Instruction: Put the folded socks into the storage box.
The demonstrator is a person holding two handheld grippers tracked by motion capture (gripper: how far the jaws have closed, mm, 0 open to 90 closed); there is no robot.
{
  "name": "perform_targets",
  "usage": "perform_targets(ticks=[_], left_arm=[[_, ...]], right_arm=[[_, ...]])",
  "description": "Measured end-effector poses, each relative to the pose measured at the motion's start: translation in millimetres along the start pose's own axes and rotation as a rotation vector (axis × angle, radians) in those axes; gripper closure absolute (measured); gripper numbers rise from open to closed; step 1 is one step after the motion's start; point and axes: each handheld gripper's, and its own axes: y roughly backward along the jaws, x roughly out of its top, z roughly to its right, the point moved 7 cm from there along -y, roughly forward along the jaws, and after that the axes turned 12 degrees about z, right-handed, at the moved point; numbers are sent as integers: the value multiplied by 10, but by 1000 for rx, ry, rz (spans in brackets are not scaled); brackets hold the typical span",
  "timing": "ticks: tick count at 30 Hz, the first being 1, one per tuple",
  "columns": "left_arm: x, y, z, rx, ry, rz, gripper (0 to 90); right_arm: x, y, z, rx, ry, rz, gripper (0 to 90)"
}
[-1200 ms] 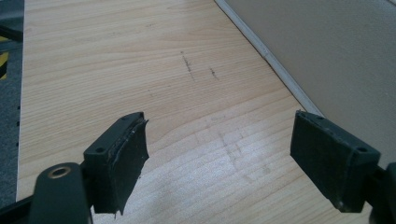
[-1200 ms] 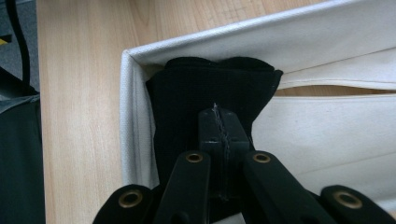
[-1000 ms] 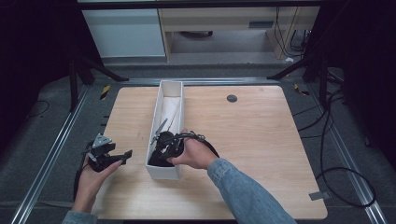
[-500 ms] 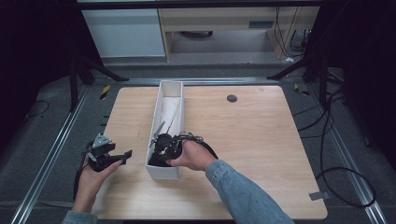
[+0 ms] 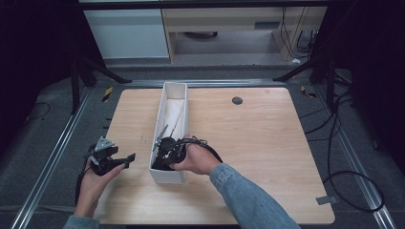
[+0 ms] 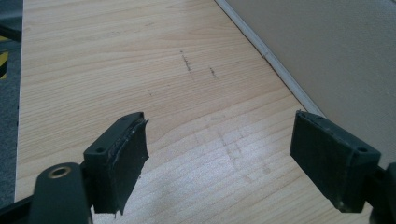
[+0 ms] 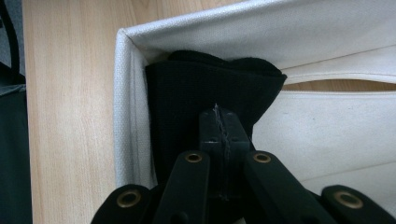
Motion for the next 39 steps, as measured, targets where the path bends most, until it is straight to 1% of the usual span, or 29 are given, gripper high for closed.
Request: perform_targets(ticks=[3, 5, 13, 17, 19, 22, 24, 27, 30, 33, 35, 39], left_arm=[[2, 3, -4, 1, 1, 1, 182], [0, 3, -8, 1, 2, 1, 182], [-11, -8, -1, 1, 0, -2, 182], [-44, -31, 3, 4, -8, -15, 180], [-59, -43, 3, 10, -16, -23, 179], [-80, -58, -1, 16, -23, -31, 176], [-99, -70, -8, 19, -19, -35, 174], [-131, -87, -17, 24, -18, -45, 169], [-150, -100, -22, 25, -25, -54, 161], [-169, -116, -18, 25, -23, -60, 152], [-183, -126, -19, 28, -21, -64, 146], [-206, -141, -32, 36, -26, -73, 128]], right_arm=[[12, 39, 16, -2, -6, 13, 898], [28, 77, 26, -3, -15, 33, 895], [86, 281, 90, -23, -20, 92, 893], [88, 383, 120, -33, -34, 126, 888], [86, 419, 130, -37, -40, 134, 881], [78, 465, 149, -46, -48, 143, 849], [73, 491, 166, -51, -46, 151, 823], [69, 530, 189, -67, -55, 167, 737], [64, 569, 215, -80, -64, 185, 654], [50, 607, 245, -99, -75, 193, 560], [50, 628, 270, -125, -80, 210, 470], [36, 676, 313, -157, -84, 226, 362]])
